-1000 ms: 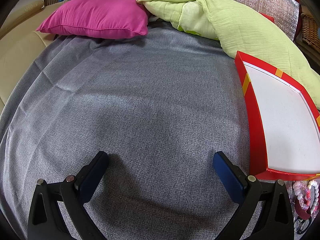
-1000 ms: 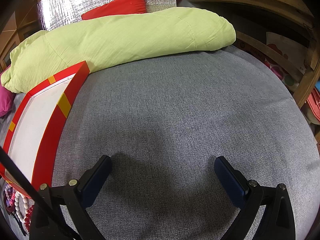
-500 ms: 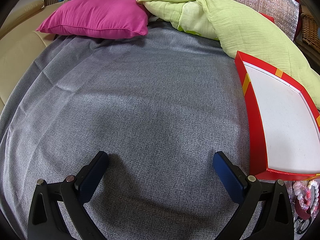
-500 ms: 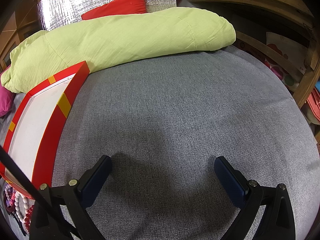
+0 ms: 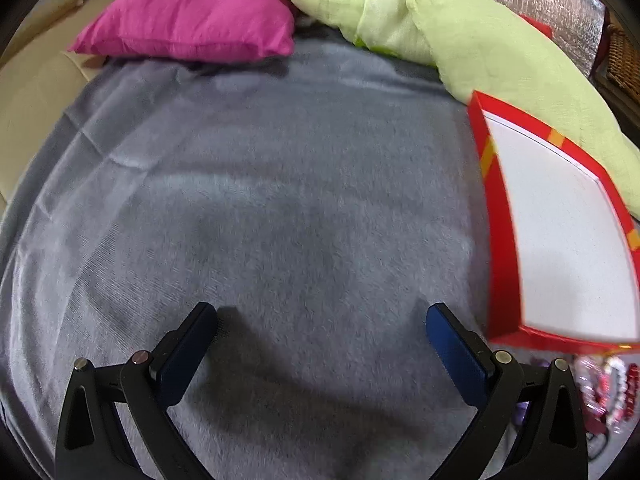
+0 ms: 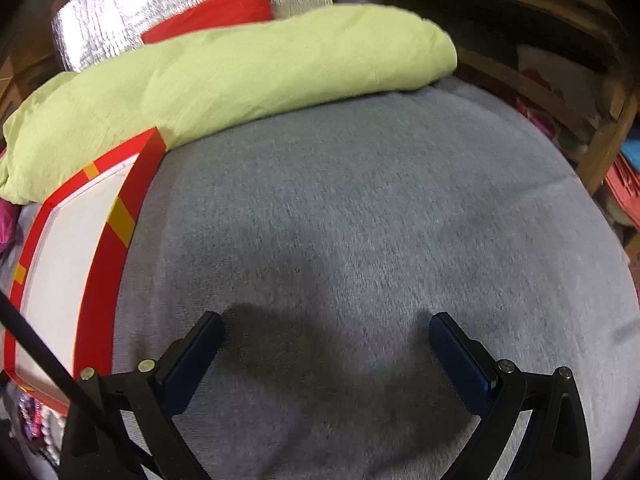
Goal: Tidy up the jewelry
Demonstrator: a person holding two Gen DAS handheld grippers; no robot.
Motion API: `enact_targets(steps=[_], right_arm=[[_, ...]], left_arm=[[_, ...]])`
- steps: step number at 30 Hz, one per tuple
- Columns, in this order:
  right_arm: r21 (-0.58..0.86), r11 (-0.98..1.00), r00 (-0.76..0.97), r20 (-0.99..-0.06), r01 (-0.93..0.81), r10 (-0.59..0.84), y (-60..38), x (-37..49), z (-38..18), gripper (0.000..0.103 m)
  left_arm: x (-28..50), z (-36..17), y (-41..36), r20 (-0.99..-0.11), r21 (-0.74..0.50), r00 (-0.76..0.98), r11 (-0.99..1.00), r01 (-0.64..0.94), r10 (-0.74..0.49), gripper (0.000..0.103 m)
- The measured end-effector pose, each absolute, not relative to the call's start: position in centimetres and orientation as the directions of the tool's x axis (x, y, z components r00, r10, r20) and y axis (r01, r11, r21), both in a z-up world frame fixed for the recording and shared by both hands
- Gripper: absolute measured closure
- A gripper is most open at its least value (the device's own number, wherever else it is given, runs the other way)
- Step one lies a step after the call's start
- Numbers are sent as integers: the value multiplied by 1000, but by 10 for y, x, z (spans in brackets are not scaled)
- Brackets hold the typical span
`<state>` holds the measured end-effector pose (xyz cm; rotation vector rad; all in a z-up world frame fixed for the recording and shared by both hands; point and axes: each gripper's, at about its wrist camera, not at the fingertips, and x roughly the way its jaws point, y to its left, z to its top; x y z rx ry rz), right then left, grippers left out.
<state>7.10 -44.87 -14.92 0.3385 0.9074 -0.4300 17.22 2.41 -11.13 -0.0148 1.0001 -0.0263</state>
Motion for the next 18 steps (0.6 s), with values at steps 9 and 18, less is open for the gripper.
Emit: enact_targets(steps=[9, 18], right_arm=[[108, 916, 703, -677, 387, -217, -383, 2, -70, 0], [139, 966, 856, -502, 218, -122, -311, -101, -13, 0]], left_arm=[[76, 2, 3, -539, 139, 839, 990, 1, 74, 0], [12, 47, -2, -493, 89, 870, 996, 23, 24, 0]])
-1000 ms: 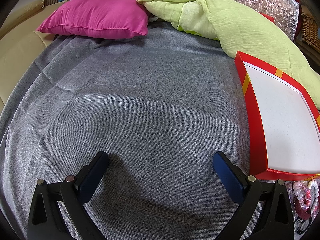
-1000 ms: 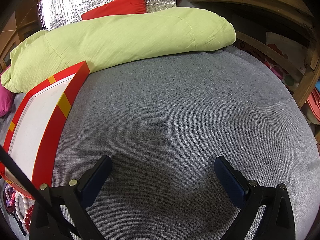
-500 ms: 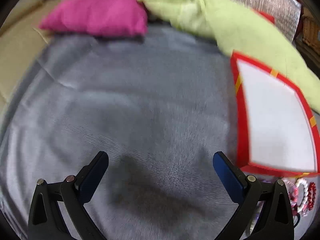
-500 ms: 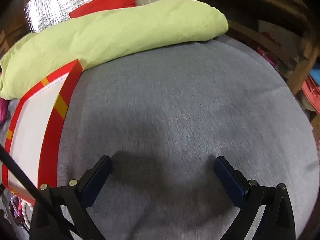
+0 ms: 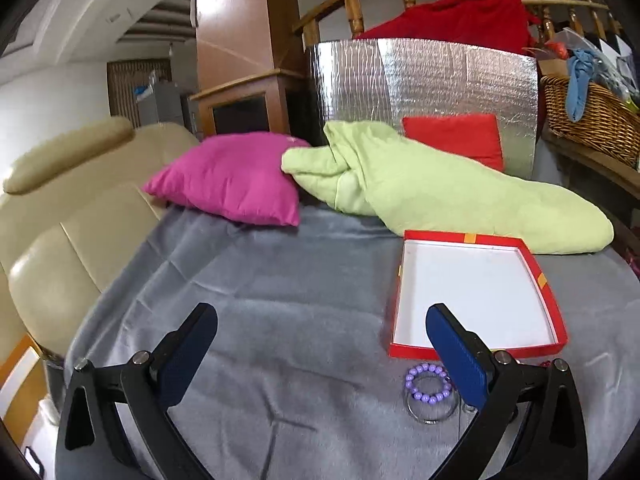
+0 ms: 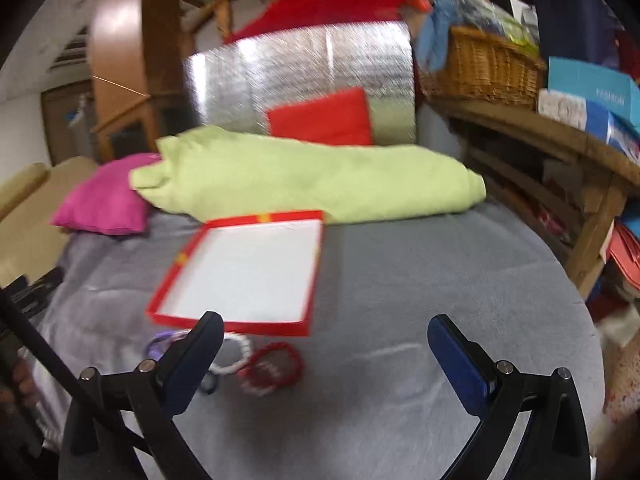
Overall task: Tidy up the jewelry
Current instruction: 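Move both tools back toward the row of bracelets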
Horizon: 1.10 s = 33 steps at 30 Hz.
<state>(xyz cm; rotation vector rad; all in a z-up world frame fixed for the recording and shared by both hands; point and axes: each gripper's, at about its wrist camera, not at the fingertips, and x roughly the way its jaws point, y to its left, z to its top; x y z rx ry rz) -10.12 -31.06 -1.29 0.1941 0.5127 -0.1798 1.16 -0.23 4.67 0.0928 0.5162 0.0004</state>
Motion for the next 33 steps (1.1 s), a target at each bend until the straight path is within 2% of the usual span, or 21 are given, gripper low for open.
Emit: enact_targets(steps=[8, 16, 26, 29, 31, 32, 33], right_arm=[[132, 974, 849, -521, 183, -89, -290, -104, -1, 0], [149, 973, 804, -592, 175, -55, -293, -83, -26, 0], [117, 981, 780, -624, 153, -47, -291, -66, -41, 0], [138, 980, 751, -660, 145, -17, -302, -58, -53, 0], [184, 973, 722, -691, 140, 27, -319, -51, -70, 0], [199, 970, 707, -706, 141, 42, -324, -48, -77, 2], [230, 963, 683, -727, 139, 75, -331, -43, -86, 10]], left_arm=[[3, 45, 2, -502, 66, 865, 998, 20, 16, 0], [12, 34, 1, -520, 82, 854, 997, 13, 31, 0], [19, 24, -8, -530, 113, 847, 993, 24, 40, 0], [31, 8, -11, -592, 83, 806, 993, 87, -21, 0], [46, -14, -15, -680, 60, 730, 987, 149, -69, 0], [53, -24, -18, -718, 48, 690, 984, 173, -86, 0], [58, -33, -19, -752, 32, 651, 981, 191, -102, 0]])
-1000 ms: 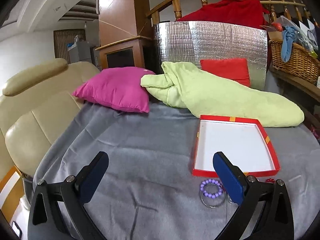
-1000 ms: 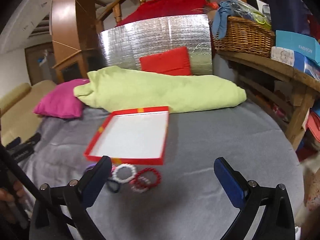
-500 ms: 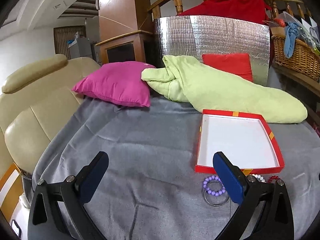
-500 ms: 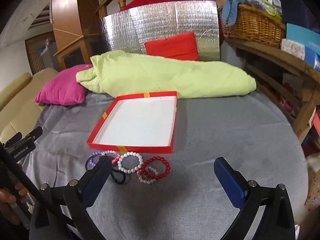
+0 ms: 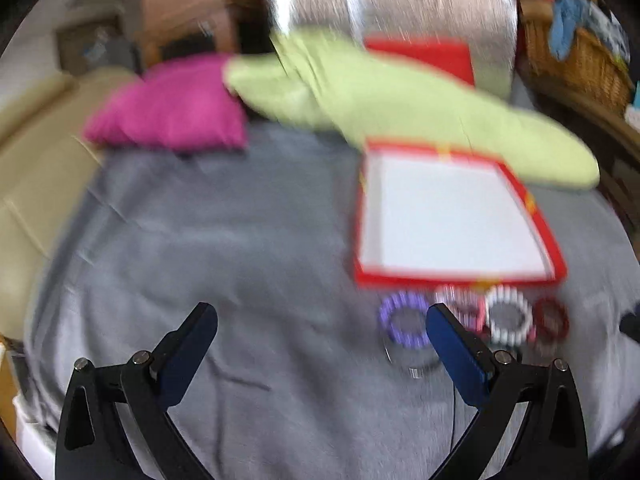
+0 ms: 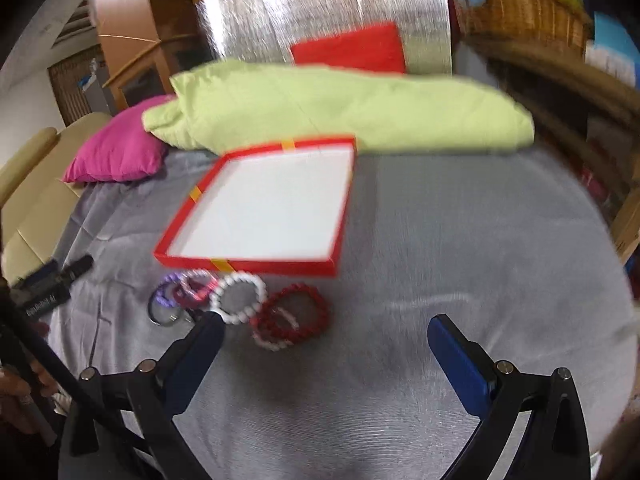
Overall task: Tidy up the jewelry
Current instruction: 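Move both tools back toward the row of bracelets, then grasp the red beaded bracelet with the right tool while the left grasps the pink-white crystal bracelet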
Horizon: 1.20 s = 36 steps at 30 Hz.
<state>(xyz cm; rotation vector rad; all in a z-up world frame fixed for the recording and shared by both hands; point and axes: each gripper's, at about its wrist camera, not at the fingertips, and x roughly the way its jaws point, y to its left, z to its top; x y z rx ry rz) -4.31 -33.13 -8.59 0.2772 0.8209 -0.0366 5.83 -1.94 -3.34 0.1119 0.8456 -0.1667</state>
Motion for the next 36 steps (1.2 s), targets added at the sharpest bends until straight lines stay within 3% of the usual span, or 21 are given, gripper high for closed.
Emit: enact_targets(steps=[1, 7, 10, 15, 17, 18, 19, 24, 28, 31, 33, 36], right_arm=[[277, 951, 647, -752, 138, 125, -341, -36, -97, 19], [353, 929, 598, -770, 112, 221, -351, -17, -117, 42], [349, 933, 587, -774, 84, 237, -340, -4, -119, 44], [271, 959, 527, -829, 83, 188, -324, 23, -134, 71], [253, 964, 520, -836, 86, 173, -321, 28, -138, 76], [242, 967, 528, -833, 80, 164, -319, 28, -136, 88], [237, 968, 530, -833, 80, 160, -318, 29, -136, 93], [238, 968, 584, -799, 83, 146, -314, 24, -124, 93], [230, 971, 642, -755, 69, 133, -309, 15, -109, 93], [260, 963, 658, -738, 66, 154, -312, 12, -103, 93], [278, 958, 655, -737, 66, 168, -314, 13, -102, 93], [314, 946, 657, -730, 76, 189, -323, 10, -102, 93]], left_arm=[[63, -42, -20, -778, 13, 617, 979, 204, -119, 0], [75, -57, -28, -802, 5, 578, 967, 255, -149, 0], [83, -62, -29, -815, -17, 556, 965, 263, -166, 0], [91, -74, -35, -839, -34, 511, 956, 293, -187, 21], [92, -78, -39, -846, -68, 485, 948, 309, -219, 23], [92, -79, -42, -846, -85, 477, 944, 317, -236, 23], [93, -78, -45, -844, -98, 473, 940, 328, -254, 23], [97, -71, -59, -823, -178, 453, 912, 369, -344, 27], [110, -80, -71, -830, -249, 392, 892, 377, -397, 50], [116, -86, -81, -831, -274, 365, 880, 389, -420, 63], [114, -89, -86, -829, -280, 356, 872, 401, -430, 65], [114, -90, -94, -829, -271, 352, 862, 427, -435, 83]])
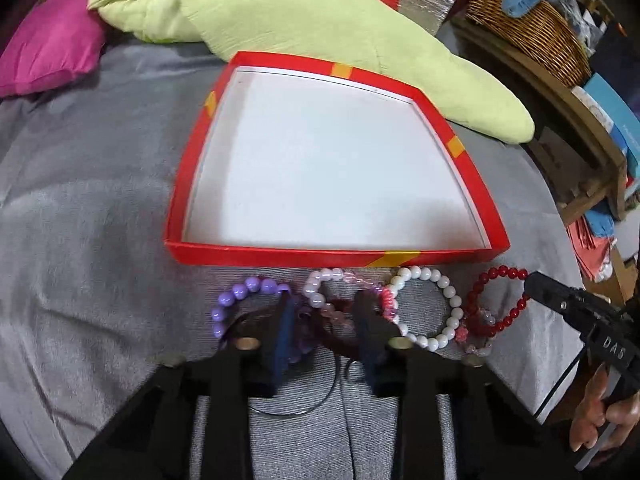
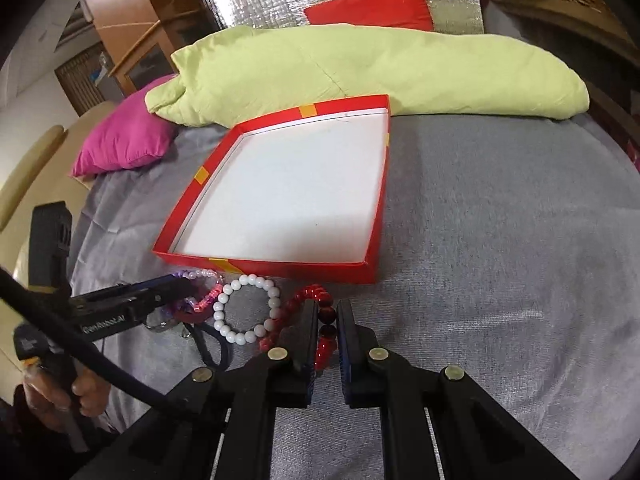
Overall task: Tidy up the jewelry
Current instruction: 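Grasp the red beaded bracelet with the right tool while the left grasps the pink-white crystal bracelet, then carry both bracelets into the red box and open both tools to release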
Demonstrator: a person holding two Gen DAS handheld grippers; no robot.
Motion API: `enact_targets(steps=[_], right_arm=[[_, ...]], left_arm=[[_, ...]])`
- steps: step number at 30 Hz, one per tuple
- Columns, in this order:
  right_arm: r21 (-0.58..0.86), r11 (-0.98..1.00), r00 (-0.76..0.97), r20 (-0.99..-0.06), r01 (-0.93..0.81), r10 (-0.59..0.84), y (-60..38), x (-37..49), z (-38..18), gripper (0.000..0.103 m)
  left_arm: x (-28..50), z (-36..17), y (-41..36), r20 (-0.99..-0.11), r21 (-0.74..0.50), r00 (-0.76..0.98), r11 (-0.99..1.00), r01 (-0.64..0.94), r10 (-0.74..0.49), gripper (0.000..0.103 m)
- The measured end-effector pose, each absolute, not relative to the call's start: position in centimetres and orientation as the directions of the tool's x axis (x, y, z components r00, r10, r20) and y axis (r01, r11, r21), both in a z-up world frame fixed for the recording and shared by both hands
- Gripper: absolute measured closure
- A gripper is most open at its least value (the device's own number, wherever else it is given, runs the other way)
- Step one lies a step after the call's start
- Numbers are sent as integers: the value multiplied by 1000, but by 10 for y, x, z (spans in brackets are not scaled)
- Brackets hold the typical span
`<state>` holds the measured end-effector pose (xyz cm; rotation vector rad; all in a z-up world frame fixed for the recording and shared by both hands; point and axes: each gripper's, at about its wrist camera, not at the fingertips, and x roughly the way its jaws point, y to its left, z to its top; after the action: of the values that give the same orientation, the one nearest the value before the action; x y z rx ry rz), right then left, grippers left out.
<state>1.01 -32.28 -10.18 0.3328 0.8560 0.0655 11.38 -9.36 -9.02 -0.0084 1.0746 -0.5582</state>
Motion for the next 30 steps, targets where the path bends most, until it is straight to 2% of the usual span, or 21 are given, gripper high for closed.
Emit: enact_targets(steps=[5, 15, 24, 27, 30], right_arm=[[364, 930, 682, -694, 57, 230, -327, 6, -96, 93], [429, 903, 756, -588, -10, 288, -322, -7, -71, 93], [512, 858, 806, -485, -52, 339, -328, 5, -52, 93], [523, 851, 814, -471, -53, 340, -327, 19, -49, 93], [537, 843, 809, -477, -42, 344, -326, 38, -52, 93]], left_arm=[[108, -91, -100, -823, -255, 353, 845, 470, -445, 91], [95, -79, -89, -788, -274, 355, 803, 529, -503, 92], [86, -29, -69, -641, -339, 410, 718, 608, -649, 92], [93, -17, -66, -600, -325, 465, 730, 602, -651, 92], [114, -23, -67, -614, -303, 512, 778, 550, -601, 92]])
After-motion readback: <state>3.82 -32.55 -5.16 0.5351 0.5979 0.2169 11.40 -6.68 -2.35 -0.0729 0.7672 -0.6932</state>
